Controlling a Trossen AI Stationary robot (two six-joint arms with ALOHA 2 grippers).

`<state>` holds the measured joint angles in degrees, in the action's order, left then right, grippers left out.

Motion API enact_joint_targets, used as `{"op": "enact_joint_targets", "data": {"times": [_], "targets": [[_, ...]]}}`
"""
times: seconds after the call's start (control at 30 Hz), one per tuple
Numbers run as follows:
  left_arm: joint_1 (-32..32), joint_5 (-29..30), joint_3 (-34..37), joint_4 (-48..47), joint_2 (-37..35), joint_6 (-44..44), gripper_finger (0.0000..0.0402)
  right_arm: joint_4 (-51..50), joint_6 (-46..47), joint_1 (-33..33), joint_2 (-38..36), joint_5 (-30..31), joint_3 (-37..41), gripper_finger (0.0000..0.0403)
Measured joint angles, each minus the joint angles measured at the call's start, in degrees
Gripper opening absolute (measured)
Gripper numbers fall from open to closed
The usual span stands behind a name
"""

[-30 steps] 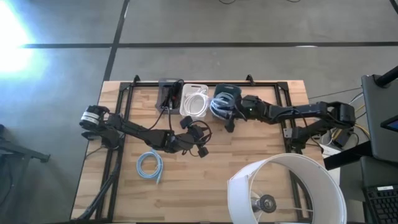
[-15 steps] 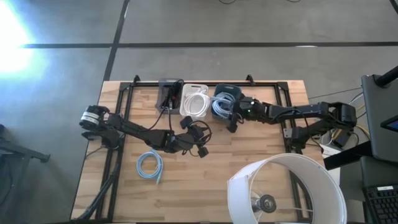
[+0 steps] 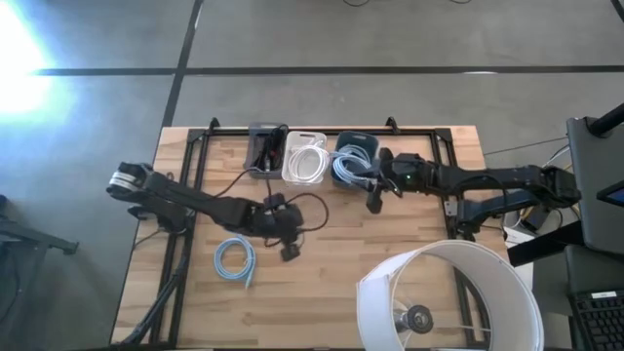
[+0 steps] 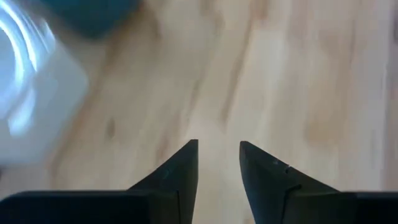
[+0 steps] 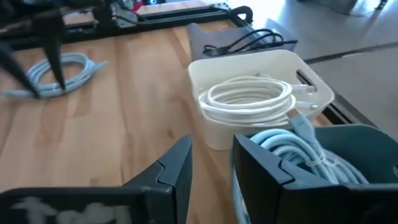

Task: Pick & Place USB Port
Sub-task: Put the blue HDMI cable into the blue bin

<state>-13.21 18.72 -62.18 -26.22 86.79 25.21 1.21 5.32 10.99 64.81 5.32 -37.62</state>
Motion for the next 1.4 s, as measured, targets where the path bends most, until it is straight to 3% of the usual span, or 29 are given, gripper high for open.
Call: {"op": "enact_joint_targets", "data": {"times": [0.17,0.27,0.37,0.57,0.67,0.93,1.07,1.33,1.4], "targets": [[-0.9,-4.7,0.3,-20.8,-2.7,1.1,0.0114,-0.7,-1.3,-1.7,-0.6,0.0,0.1,0.0112],[-1.2,-4.7,1.8,-30.6,-3.0,8.1,0.0112,-0.9,-1.4,-1.9,-0.6,0.0,0.1,0.0117],[-1.2,-5.1,4.5,-34.7,-3.1,16.7,0.0112,-1.1,-1.4,-1.9,-0.6,0.0,0.1,0.0122],[-1.3,-16.9,11.5,-34.8,-3.2,19.5,0.0112,-1.4,-1.5,-1.9,-0.6,0.1,0.1,0.0129],[-1.2,-20.0,14.5,-34.7,-3.2,19.5,0.0112,-1.5,-1.5,-1.9,-0.5,0.2,0.1,0.0130],[-1.2,-20.8,22.2,-26.6,-3.5,19.7,0.0110,-1.5,-2.5,-1.9,-0.5,0.2,0.2,0.0120],[-1.2,-21.8,22.8,-22.8,-3.4,20.1,0.0106,-1.5,-2.5,-1.9,-0.5,0.2,0.2,0.0116],[-1.2,-20.0,21.4,-22.8,-3.5,19.7,0.0017,-1.4,-2.5,-1.9,-0.5,0.2,0.2,0.0125],[-1.2,-17.3,20.6,-22.2,-3.5,19.5,0.0015,-1.4,-2.5,-1.8,-0.5,0.2,0.2,0.0127]]}}
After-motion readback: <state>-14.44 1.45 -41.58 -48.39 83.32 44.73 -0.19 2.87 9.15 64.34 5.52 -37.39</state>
